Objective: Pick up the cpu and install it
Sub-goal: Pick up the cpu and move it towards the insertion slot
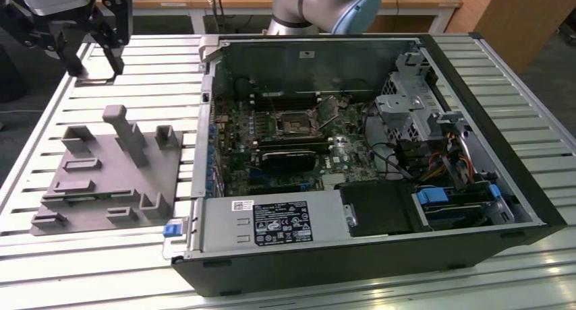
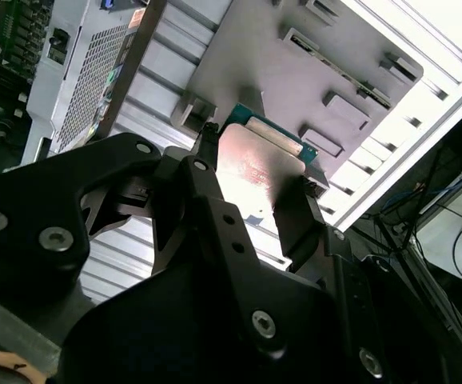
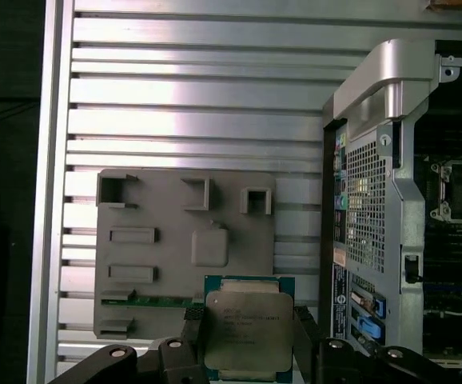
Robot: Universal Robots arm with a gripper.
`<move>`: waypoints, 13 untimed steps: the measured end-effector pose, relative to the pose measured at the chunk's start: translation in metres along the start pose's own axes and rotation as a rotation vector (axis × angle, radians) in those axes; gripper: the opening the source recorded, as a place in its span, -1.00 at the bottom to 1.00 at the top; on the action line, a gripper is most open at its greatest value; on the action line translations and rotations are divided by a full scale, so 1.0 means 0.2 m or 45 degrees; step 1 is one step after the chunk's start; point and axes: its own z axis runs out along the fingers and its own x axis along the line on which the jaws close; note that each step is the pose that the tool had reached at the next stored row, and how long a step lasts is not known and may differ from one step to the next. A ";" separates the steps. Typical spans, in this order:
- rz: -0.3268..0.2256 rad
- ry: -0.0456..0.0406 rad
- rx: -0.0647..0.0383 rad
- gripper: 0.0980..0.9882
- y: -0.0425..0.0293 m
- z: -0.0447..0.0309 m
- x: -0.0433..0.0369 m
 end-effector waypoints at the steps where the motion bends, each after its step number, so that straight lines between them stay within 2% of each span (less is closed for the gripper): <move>1: 0.000 0.000 0.000 -0.03 0.000 0.000 -0.006; 13: 0.000 0.000 0.000 -0.03 -0.001 0.000 -0.078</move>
